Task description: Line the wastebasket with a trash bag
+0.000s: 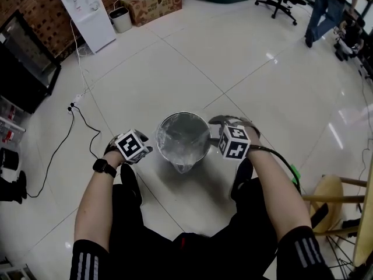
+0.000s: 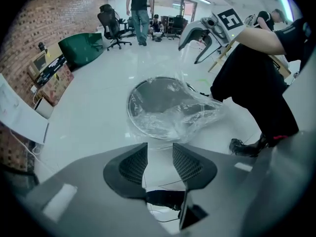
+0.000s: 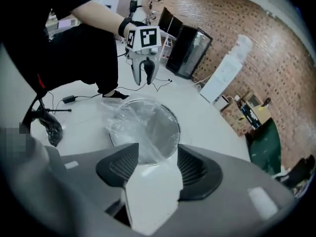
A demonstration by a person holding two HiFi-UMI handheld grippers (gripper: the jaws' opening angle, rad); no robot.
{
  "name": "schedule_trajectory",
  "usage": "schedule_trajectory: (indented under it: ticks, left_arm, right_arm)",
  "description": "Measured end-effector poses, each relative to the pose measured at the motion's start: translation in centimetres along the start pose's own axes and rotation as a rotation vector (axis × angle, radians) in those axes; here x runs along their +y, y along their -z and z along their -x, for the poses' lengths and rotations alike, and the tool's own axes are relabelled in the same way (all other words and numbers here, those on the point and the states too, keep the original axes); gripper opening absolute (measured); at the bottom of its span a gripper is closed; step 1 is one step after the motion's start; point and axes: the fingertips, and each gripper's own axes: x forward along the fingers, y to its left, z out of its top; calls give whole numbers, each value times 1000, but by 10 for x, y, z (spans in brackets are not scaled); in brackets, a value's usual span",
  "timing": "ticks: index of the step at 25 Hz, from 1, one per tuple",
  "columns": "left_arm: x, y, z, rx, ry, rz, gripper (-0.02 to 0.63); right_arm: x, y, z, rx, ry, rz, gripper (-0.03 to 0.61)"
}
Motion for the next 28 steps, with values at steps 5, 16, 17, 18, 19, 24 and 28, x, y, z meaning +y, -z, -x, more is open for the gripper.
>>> schedule_trajectory:
  ticks: [5,16,17,18,19,24,28]
  left_arm:
    - [-6,-6,-7,2,-5,-38,153]
    - [-1,13,-39,64,80,-29,156]
    - [-2,14,-41,64,87,-24,156]
    - [-4,13,-44,58,100,-16,158]
    - [-8,11,-47,44,120,-8,161]
    - [-9,15,-46,57,161,23,172]
    - [-20,-2,-32,-12,241,22,219]
  right_arm:
    - [-5,17,-33,77,-40,53,255]
    - [29,54,-36,140,-265,-51,8]
    - [32,57,-34,144,-283,-61,8]
    - [33,61,-32,146,-298,-70,8]
    - [35,65,-32,149,-310,-80,8]
    - [34,80,-41,182,-325,-98,8]
    - [29,85,-43,181,-330,-107,8]
